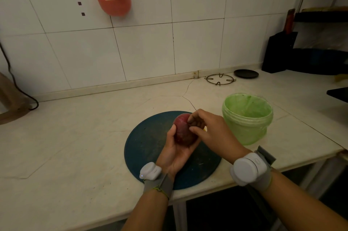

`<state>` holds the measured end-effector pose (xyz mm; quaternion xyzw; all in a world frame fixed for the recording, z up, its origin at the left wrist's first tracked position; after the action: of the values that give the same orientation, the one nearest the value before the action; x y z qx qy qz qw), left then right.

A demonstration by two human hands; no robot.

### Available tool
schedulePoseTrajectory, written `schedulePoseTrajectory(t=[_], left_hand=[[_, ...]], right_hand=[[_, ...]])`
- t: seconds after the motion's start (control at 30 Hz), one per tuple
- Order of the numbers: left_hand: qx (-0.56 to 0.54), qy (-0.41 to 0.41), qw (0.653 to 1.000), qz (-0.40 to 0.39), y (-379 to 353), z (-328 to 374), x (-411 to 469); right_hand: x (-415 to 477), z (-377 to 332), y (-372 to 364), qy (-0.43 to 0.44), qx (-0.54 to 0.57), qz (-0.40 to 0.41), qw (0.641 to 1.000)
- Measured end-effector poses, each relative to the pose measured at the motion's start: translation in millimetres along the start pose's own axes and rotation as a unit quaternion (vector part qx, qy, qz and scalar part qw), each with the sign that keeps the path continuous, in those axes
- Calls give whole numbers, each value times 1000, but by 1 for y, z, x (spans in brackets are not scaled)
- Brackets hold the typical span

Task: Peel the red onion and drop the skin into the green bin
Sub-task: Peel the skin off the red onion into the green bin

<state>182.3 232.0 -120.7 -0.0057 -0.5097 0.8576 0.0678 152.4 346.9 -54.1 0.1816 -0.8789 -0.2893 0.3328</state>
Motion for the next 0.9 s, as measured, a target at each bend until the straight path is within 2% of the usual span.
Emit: schedulePoseTrajectory(t=[0.23,0.37,0.5,0.6,0.77,0.9], left_hand=[[17,-25,998,46,0,1,2],[-13,-26,997,64,3,4,1],[-30,-9,994,101,-1,3,0],[-58,5,991,121,-3,3,1],[-112,44,987,105,-2,2,1],[-120,60,987,87,-1,1,2]], right_hand=[[-3,2,1,1,8,-20,1000],[-12,-5,-6,28,-1,-75,997],[-12,-4,5,13,28,-57,998],[-8,-2,25,-6,53,2,999],[-3,15,81,-58,-66,182,979],[-3,40,110,-119,-133,224,958]])
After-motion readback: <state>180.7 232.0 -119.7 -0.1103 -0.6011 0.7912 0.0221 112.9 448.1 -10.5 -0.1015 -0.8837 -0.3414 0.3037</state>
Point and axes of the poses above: each hand's wrist, its own x-axis towards the middle knuckle, its own y-axis out of the back of the hand, z = x × y, the point moved 2 cm from there along x, towards the middle knuckle, and after that the axes turned 1 degree about -z, right-handed, at the moved point
